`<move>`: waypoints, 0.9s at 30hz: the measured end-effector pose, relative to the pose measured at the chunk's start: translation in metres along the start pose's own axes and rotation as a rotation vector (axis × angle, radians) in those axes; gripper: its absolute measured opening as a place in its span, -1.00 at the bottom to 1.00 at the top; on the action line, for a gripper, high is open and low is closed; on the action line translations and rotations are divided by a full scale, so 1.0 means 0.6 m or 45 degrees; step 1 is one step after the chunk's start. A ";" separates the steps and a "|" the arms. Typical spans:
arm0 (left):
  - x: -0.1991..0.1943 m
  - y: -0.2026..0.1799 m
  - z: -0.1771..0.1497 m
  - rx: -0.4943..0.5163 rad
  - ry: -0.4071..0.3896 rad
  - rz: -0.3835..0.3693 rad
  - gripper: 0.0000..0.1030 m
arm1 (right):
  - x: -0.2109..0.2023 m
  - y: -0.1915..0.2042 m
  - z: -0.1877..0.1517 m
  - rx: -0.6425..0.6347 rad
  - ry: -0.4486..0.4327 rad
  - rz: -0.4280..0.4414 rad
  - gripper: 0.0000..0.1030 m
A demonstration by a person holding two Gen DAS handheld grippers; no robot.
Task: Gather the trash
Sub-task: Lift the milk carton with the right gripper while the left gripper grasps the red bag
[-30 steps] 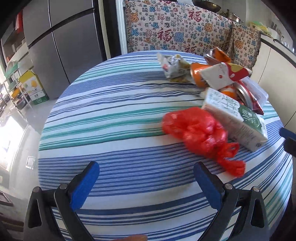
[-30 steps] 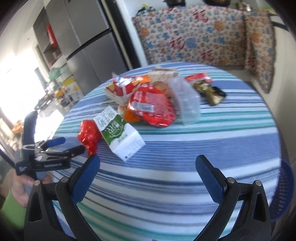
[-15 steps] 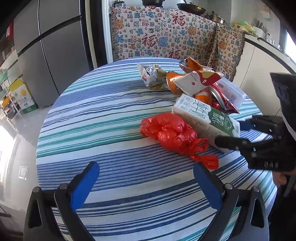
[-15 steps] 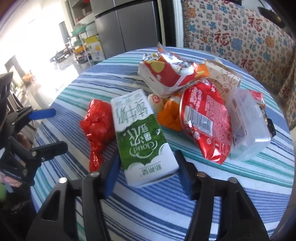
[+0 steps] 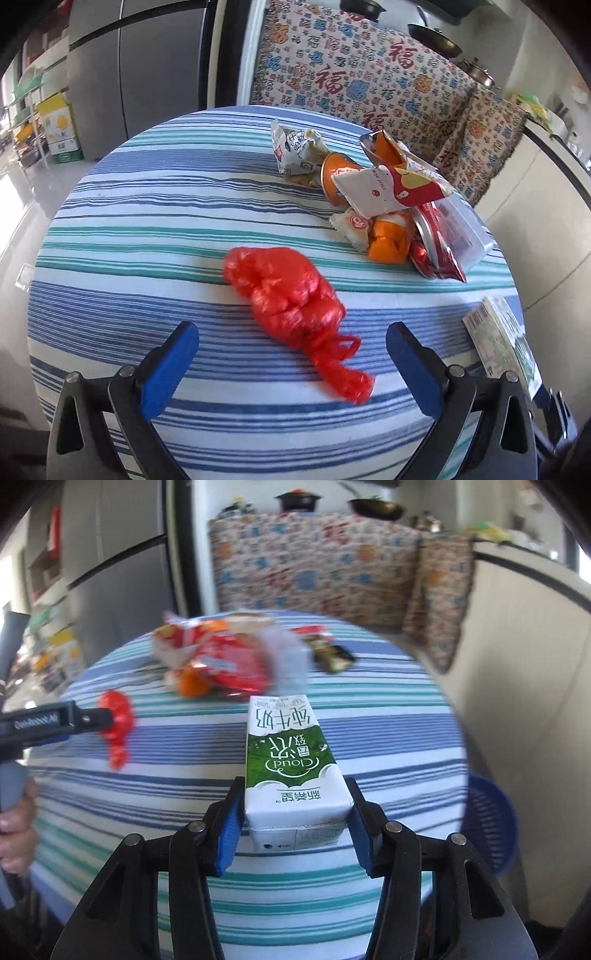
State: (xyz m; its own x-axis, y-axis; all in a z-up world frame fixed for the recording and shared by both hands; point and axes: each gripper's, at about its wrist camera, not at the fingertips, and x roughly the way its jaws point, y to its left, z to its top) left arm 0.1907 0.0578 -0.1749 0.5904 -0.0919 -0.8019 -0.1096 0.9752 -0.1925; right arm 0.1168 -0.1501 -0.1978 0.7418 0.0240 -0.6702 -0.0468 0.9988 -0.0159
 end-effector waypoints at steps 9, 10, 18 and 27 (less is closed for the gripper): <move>0.034 0.021 -0.005 0.051 -0.012 0.115 0.76 | 0.025 -0.012 -0.004 0.081 0.054 0.131 0.02; 0.032 0.030 -0.008 0.087 -0.005 0.087 0.46 | 0.022 -0.011 -0.006 0.079 0.063 0.148 0.02; -0.002 0.099 -0.015 0.399 0.074 -0.065 -0.09 | 0.026 0.006 -0.011 0.103 0.163 0.248 0.02; -0.024 0.131 -0.008 0.398 0.089 -0.109 0.36 | 0.020 0.032 0.017 -0.024 0.277 0.288 0.50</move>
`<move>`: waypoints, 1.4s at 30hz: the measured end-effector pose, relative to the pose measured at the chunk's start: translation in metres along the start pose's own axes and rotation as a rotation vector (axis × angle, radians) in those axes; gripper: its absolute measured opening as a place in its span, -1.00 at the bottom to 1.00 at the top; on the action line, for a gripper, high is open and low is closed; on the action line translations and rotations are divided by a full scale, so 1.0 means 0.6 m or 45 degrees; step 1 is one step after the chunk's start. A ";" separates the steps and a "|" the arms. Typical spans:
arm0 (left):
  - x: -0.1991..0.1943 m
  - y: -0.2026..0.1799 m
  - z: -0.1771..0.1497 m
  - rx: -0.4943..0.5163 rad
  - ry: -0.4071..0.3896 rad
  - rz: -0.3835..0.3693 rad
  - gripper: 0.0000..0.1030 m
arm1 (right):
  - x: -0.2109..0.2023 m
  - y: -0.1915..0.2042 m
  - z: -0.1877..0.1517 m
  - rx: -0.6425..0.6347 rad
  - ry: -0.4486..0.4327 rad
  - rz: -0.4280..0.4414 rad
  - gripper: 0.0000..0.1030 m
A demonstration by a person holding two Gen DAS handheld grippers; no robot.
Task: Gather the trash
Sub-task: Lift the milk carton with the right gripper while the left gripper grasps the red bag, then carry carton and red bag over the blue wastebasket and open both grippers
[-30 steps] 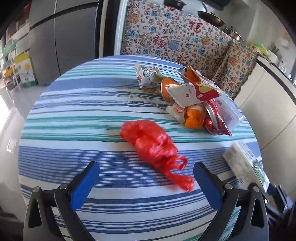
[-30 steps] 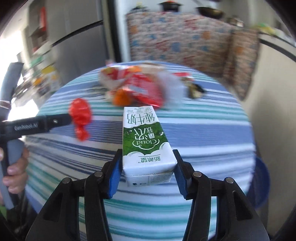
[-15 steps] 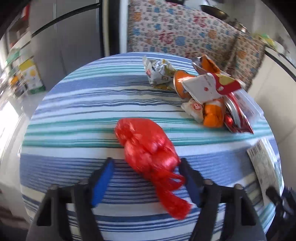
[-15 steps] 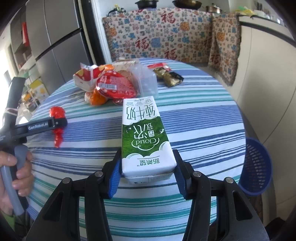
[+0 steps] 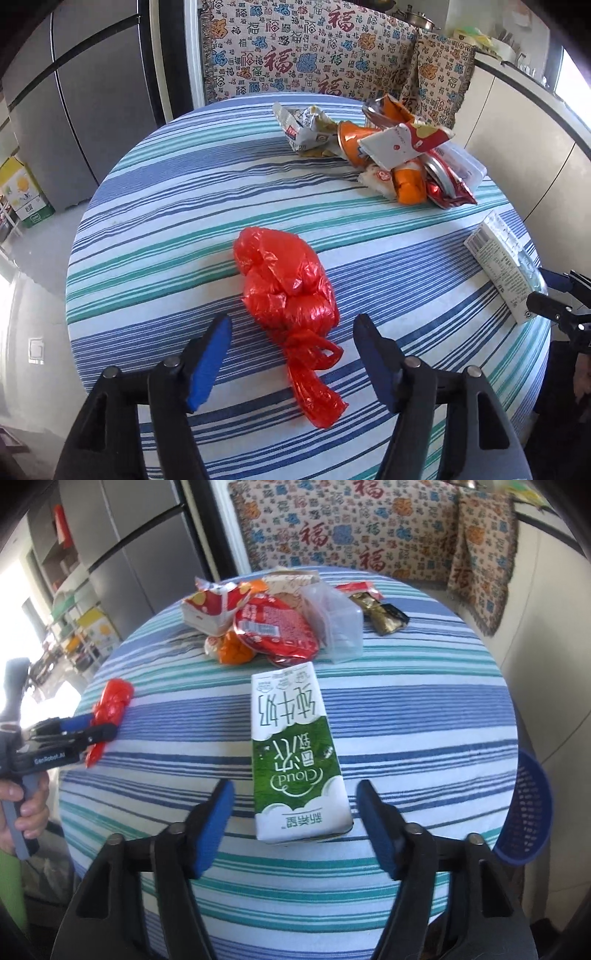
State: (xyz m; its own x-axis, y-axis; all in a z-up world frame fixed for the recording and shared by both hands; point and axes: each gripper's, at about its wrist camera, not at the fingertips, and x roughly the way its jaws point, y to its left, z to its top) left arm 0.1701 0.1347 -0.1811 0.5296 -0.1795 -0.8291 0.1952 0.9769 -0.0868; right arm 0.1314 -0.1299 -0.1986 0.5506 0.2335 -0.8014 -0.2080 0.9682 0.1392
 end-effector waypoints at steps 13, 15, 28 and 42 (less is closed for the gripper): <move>0.023 0.007 0.043 -0.104 0.022 0.027 0.45 | 0.030 0.018 0.073 -0.231 0.263 -0.039 0.77; 0.031 0.007 0.047 -0.091 0.041 0.056 0.45 | 0.046 0.026 0.079 -0.253 0.291 -0.038 0.77; -0.009 -0.063 0.035 0.003 -0.023 -0.095 -0.16 | -0.003 0.003 0.080 -0.168 0.189 0.015 -0.07; -0.030 -0.400 0.109 0.366 -0.125 -0.466 -0.16 | -0.149 -0.306 0.062 0.321 -0.095 -0.149 -0.06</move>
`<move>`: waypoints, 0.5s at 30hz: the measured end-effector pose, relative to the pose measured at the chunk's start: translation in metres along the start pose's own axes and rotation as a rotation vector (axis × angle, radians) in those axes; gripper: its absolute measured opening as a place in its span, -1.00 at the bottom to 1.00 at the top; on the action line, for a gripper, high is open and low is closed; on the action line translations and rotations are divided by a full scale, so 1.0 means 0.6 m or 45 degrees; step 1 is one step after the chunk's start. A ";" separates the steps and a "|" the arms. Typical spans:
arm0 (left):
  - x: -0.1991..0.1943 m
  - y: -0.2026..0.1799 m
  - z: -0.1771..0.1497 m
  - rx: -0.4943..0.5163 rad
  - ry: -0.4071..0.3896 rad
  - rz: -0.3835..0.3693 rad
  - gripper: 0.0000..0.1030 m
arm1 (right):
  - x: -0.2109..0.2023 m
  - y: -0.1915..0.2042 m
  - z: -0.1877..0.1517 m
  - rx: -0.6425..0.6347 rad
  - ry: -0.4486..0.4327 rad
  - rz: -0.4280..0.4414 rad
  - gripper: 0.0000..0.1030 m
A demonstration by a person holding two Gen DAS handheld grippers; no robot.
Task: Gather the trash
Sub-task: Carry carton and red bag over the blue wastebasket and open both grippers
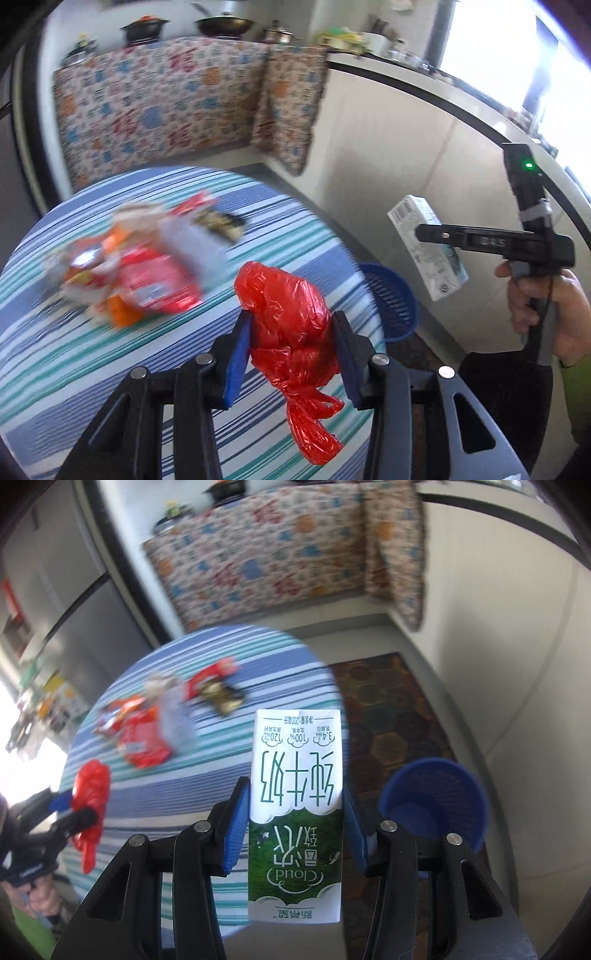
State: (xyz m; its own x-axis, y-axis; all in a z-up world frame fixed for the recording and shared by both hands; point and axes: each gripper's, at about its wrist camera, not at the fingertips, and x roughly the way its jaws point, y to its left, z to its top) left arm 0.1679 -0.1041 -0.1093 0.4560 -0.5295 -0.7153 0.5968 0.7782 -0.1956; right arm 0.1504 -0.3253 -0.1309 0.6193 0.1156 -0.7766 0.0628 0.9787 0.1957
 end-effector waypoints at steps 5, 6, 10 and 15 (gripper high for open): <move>0.104 -0.095 0.053 0.087 0.040 -0.132 -0.16 | 0.001 -0.128 0.002 0.125 -0.025 -0.141 -0.06; 0.129 -0.111 0.063 0.096 0.051 -0.156 -0.16 | 0.004 -0.151 0.001 0.145 -0.025 -0.158 -0.06; 0.229 -0.167 0.084 0.111 0.104 -0.225 -0.16 | 0.021 -0.228 0.002 0.197 -0.014 -0.209 -0.06; 0.332 -0.212 0.082 0.140 0.161 -0.216 -0.16 | 0.055 -0.303 -0.001 0.266 -0.001 -0.221 -0.06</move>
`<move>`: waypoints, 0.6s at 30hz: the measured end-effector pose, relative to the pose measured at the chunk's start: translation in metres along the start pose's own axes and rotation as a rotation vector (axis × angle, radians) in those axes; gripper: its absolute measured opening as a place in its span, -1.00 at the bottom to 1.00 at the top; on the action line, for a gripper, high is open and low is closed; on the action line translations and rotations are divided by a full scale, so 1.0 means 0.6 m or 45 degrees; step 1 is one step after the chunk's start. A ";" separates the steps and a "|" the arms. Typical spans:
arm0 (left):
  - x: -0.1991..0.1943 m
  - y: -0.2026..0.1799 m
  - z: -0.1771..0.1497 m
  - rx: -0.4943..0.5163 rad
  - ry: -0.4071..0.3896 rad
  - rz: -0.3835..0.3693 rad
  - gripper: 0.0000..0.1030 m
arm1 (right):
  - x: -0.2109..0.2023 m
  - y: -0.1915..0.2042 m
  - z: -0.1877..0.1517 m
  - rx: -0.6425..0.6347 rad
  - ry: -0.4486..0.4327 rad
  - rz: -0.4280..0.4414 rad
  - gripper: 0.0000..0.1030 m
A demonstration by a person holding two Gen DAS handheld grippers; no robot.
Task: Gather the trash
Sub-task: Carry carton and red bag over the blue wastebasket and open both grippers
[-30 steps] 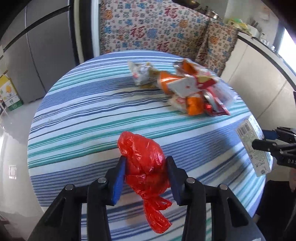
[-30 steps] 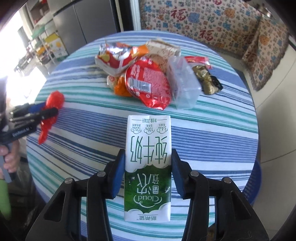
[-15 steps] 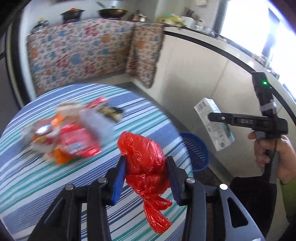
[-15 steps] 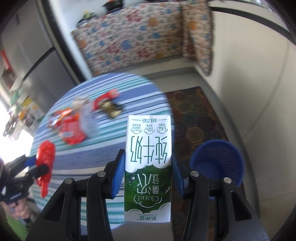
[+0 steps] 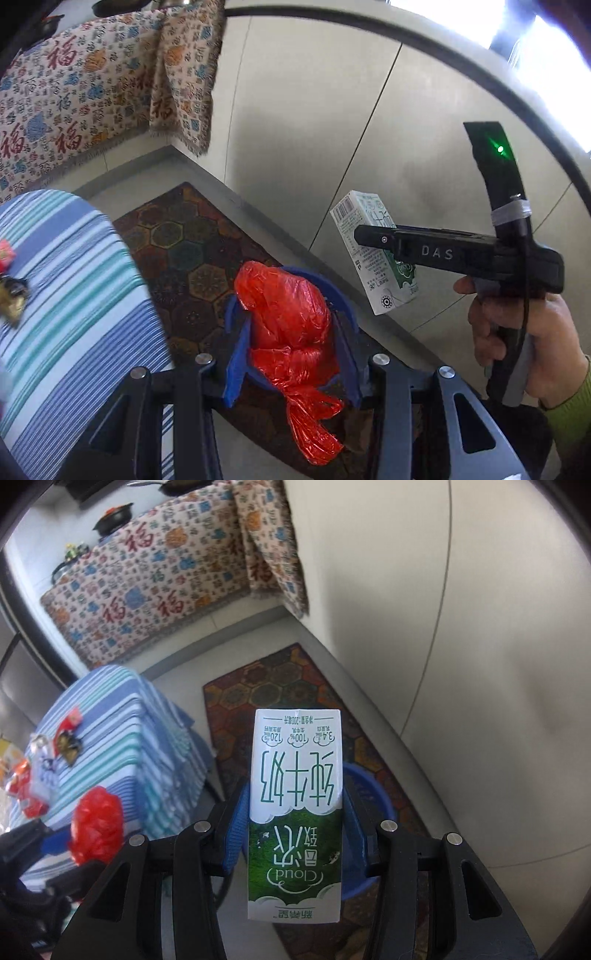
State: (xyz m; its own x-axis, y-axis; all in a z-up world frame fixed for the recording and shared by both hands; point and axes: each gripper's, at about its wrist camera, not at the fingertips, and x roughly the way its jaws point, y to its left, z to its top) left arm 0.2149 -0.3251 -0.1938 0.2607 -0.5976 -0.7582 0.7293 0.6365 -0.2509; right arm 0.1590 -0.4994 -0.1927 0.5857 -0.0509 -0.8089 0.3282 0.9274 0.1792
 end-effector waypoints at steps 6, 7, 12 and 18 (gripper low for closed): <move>0.103 -0.011 0.007 -0.014 0.057 0.003 -0.15 | 0.045 -0.053 -0.008 0.072 0.014 0.019 -0.05; 0.111 -0.012 0.006 -0.010 0.061 0.004 -0.15 | 0.052 -0.061 -0.010 0.083 0.016 0.026 -0.05; 0.175 -0.019 0.006 0.022 0.089 0.015 -0.14 | 0.076 -0.086 -0.014 0.133 0.052 0.040 -0.05; 0.220 -0.020 0.002 0.047 0.087 0.044 -0.02 | 0.098 -0.097 -0.007 0.174 0.077 0.047 -0.03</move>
State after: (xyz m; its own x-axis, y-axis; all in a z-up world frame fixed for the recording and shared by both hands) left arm 0.2416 -0.4121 -0.2899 0.2435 -0.5401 -0.8056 0.7440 0.6369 -0.2021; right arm 0.1712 -0.5548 -0.2533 0.5550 0.0088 -0.8318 0.4071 0.8692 0.2808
